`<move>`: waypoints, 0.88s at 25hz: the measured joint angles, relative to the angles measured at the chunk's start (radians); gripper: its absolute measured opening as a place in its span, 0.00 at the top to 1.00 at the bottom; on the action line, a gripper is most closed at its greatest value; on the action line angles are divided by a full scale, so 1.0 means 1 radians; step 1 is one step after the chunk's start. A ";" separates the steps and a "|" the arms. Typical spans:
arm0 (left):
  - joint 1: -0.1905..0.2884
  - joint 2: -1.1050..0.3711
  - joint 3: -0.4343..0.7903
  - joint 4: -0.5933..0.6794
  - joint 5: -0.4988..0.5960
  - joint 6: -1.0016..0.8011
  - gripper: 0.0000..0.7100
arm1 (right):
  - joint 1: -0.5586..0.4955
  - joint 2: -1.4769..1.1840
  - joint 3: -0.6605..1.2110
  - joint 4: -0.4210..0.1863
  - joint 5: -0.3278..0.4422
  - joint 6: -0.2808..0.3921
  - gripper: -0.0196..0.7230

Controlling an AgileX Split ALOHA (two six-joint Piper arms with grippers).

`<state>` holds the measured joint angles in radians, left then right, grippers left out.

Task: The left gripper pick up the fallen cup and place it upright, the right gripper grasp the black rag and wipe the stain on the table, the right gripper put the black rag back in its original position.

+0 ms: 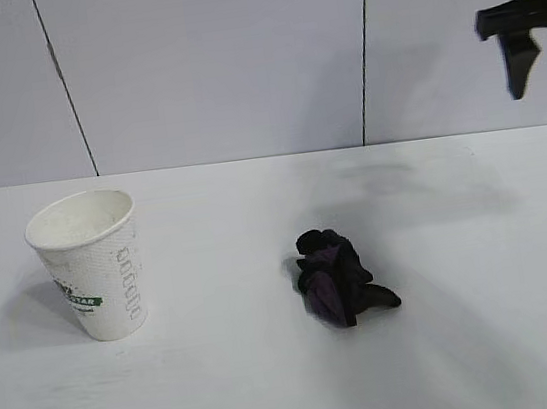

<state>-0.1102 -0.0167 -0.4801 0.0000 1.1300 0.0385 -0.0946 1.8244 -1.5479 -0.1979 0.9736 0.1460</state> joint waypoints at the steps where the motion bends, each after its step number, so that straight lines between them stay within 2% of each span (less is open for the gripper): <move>1: 0.000 0.000 0.000 0.000 0.000 0.000 0.11 | -0.039 -0.031 0.000 -0.003 0.011 -0.005 0.22; 4: 0.000 0.000 0.000 0.000 0.000 0.000 0.11 | -0.146 -0.140 0.000 -0.001 0.037 -0.027 0.22; 7: 0.000 0.000 0.000 0.000 0.000 0.000 0.11 | -0.227 -0.283 0.000 0.038 0.035 -0.051 0.22; 10: 0.000 0.000 0.000 0.000 0.000 0.000 0.11 | -0.256 -0.450 0.000 0.084 0.019 -0.083 0.22; 12: 0.000 0.000 0.000 0.000 0.000 0.000 0.11 | -0.256 -0.574 0.000 0.143 0.010 -0.110 0.22; 15: 0.000 0.000 0.000 0.000 0.000 0.000 0.11 | -0.256 -0.743 0.000 0.277 0.007 -0.199 0.22; 17: 0.000 0.000 0.000 0.000 0.000 0.000 0.11 | -0.256 -0.845 0.000 0.345 0.007 -0.249 0.22; 19: 0.000 0.000 0.000 0.000 0.000 0.000 0.11 | -0.256 -0.947 0.000 0.384 0.012 -0.280 0.22; 22: 0.000 0.000 0.000 0.000 0.000 0.000 0.11 | -0.256 -1.082 -0.002 0.400 0.062 -0.303 0.22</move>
<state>-0.1102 -0.0167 -0.4801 0.0000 1.1300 0.0385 -0.3502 0.7421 -1.5496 0.2019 1.0352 -0.1573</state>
